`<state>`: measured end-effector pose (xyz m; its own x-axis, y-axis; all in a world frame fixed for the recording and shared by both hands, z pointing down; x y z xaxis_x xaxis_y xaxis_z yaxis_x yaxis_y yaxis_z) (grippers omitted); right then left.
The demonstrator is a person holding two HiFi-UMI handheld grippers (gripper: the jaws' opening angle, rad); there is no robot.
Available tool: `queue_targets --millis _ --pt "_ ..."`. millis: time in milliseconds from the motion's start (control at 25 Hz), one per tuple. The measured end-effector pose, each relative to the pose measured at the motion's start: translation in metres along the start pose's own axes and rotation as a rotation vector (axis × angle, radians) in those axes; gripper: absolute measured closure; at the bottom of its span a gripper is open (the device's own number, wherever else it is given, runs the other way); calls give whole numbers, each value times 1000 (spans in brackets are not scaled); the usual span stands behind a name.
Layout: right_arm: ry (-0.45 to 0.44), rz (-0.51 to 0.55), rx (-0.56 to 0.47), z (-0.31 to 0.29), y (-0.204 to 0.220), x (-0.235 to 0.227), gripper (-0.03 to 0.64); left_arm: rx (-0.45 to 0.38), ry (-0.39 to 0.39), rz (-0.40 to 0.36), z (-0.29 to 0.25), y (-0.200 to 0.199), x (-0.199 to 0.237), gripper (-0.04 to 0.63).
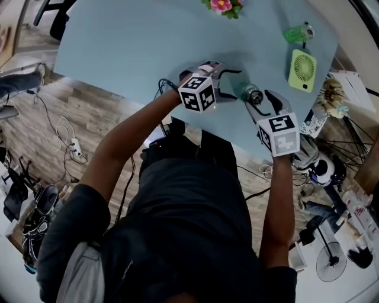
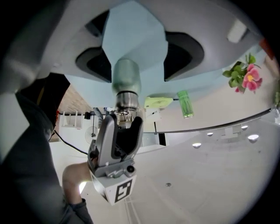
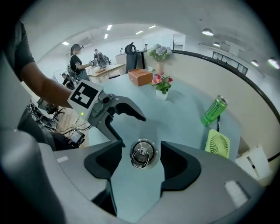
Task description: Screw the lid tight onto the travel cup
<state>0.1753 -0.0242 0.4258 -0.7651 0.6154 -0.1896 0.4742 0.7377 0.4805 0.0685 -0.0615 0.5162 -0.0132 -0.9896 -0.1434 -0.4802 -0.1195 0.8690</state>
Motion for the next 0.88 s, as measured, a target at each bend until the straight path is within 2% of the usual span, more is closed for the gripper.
queue_targets --millis 120,200,280,320,400,440,600,760,880 --pt "30 -28 -115 24 -9 -1 359 -23 -68 14 34 -7 17 172" --pt "42 -84 -278 49 -20 -1 360 -53 -127 30 59 -17 27 176" --pt "33 -158 -484 78 -35 3 364 -89 -191 47 86 -30 35 192" --pt "23 -189 -583 93 -42 7 392 -108 -223 56 100 -37 39 204" --pt "12 -210 -739 120 -57 17 490 -151 -287 71 129 -52 46 231" --pt "21 -196 -785 131 -64 22 502 -176 -317 75 143 -61 49 251" --pt "77 -126 -845 160 -81 45 569 -272 -433 123 203 -92 60 307" --pt "84 -112 -899 181 -90 72 574 -328 -548 233 266 -119 60 316" --pt "104 -91 -932 195 -93 91 574 -379 -612 273 308 -135 58 316"
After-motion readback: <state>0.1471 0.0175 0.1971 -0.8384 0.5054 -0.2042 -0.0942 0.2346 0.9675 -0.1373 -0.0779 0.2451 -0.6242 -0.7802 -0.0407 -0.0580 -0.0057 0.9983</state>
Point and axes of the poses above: the fingertips, and each gripper's own axes: z backward along the fingers, x to its left, y out of its underside, the point moved 7 cm from there along z, backward along the fingers, and after that the axes turned 7 degrees about -y, right-handed, at the moved point
